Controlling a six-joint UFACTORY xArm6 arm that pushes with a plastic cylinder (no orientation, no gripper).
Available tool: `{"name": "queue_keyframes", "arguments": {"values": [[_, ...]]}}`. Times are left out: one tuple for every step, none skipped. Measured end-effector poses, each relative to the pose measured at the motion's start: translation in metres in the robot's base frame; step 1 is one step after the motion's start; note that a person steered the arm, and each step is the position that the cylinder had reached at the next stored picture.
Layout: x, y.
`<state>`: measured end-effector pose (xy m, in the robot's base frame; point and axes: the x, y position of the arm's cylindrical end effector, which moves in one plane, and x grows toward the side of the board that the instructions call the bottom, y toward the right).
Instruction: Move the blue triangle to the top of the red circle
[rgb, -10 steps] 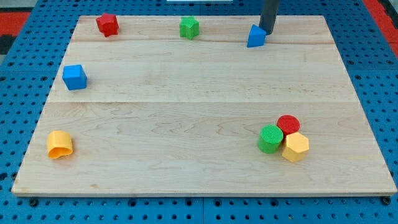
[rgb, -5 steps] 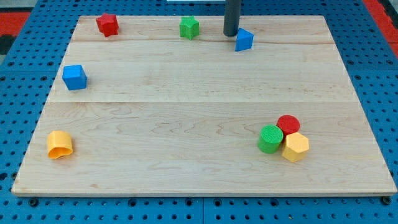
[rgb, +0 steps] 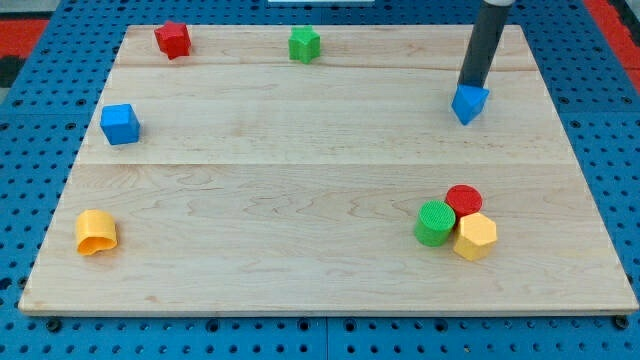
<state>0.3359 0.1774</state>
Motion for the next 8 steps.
{"name": "queue_keyframes", "arguments": {"values": [[0.041, -0.027], [0.044, -0.007], [0.020, 0.024], [0.052, 0.000], [0.079, -0.034], [0.113, -0.026], [0.101, -0.015], [0.034, 0.037]]}}
